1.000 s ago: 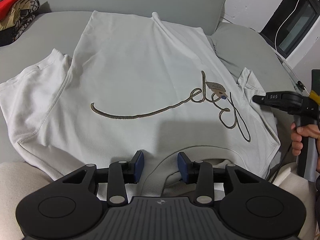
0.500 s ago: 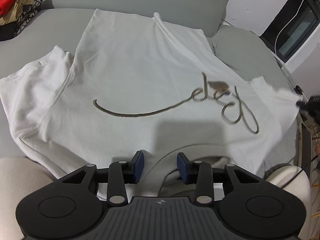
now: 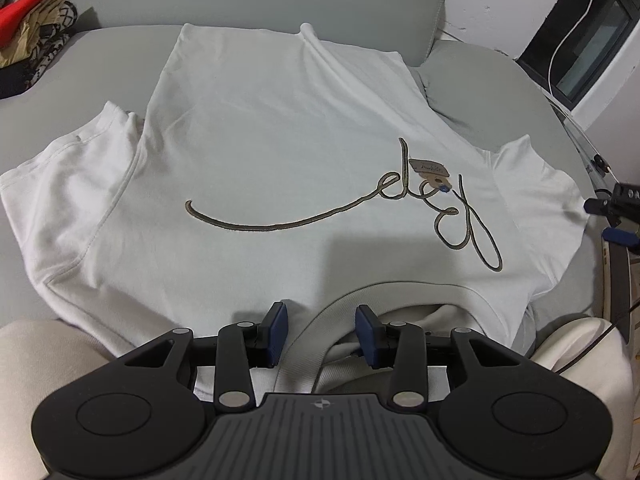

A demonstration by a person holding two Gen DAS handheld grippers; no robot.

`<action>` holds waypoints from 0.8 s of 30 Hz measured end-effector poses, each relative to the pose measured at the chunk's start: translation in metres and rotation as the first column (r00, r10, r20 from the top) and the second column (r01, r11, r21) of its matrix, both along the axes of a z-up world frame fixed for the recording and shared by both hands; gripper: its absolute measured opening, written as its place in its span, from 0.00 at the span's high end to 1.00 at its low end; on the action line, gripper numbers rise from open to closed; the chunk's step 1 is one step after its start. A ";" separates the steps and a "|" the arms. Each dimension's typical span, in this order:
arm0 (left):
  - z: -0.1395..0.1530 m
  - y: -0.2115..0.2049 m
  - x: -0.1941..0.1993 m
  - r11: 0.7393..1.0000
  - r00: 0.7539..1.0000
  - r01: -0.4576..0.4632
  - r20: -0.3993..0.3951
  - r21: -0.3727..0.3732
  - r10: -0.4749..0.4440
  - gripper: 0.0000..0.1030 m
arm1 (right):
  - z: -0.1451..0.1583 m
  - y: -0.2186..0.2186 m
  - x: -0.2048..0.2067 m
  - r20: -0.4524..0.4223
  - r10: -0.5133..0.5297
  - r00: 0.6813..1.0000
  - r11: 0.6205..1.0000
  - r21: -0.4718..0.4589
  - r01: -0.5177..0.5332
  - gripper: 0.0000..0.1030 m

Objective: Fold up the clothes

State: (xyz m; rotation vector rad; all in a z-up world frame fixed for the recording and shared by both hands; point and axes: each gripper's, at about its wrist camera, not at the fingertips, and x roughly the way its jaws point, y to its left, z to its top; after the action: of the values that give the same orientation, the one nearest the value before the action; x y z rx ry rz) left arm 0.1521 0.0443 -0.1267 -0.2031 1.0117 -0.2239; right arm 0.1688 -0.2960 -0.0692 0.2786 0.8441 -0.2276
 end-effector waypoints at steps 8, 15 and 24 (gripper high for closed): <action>-0.002 -0.004 -0.011 0.997 0.998 0.056 0.012 0.044 -0.056 0.64 | -0.062 0.084 0.006 -0.307 0.328 0.894 0.938 -0.008 -0.347 0.69; 0.003 -0.013 -0.031 0.968 0.987 0.159 -0.033 0.195 -0.156 0.66 | -0.046 0.086 -0.015 -0.359 0.343 0.868 0.924 -0.038 -0.381 0.64; 0.001 -0.007 -0.032 0.991 0.994 0.096 0.047 0.088 -0.101 0.69 | -0.034 0.120 -0.035 -0.197 0.465 0.863 0.885 0.079 -0.459 0.59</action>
State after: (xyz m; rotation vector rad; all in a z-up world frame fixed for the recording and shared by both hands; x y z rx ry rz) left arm 0.1205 0.0371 -0.1254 -0.0694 0.9796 -0.2739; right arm 0.1338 -0.1759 -0.1029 0.0711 1.0999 0.2120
